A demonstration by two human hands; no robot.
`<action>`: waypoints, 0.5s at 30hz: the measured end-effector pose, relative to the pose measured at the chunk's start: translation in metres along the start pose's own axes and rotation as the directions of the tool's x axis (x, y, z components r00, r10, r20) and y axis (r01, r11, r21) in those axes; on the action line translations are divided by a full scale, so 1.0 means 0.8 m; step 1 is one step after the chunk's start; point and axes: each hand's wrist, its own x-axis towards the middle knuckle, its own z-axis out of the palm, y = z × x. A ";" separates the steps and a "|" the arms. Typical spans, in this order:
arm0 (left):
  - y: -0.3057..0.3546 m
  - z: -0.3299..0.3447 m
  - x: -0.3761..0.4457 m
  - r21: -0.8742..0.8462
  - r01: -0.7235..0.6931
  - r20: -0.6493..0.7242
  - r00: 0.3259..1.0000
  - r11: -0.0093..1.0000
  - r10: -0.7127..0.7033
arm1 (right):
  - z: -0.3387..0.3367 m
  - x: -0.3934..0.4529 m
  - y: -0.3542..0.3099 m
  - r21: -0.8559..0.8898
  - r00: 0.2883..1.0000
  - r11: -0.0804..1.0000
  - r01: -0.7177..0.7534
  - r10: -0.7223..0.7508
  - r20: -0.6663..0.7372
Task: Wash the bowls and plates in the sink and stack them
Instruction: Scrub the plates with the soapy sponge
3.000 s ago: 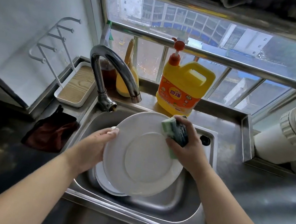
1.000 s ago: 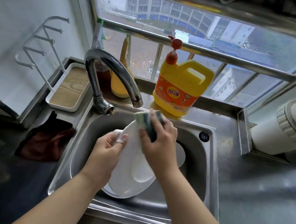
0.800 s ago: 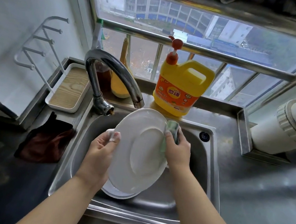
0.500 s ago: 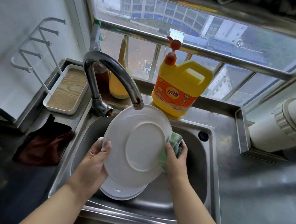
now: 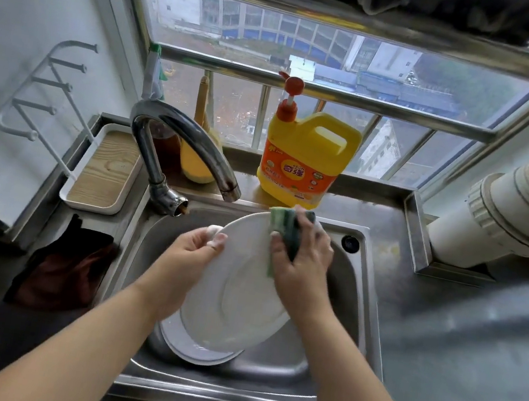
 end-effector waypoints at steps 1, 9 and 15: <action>-0.006 0.006 -0.003 0.004 -0.024 -0.018 1.000 1.000 0.024 | 0.010 -0.008 -0.012 -0.088 0.997 0.994 0.070 -0.071 -0.004; -0.014 0.011 -0.030 -0.066 -0.098 -0.114 0.989 0.993 0.090 | 0.003 0.015 0.012 -0.083 0.996 0.995 -0.062 0.056 -0.073; -0.017 0.016 -0.033 -0.039 -0.166 -0.120 0.980 0.985 0.160 | 0.040 -0.039 -0.031 -0.108 0.957 0.951 0.290 -0.288 0.031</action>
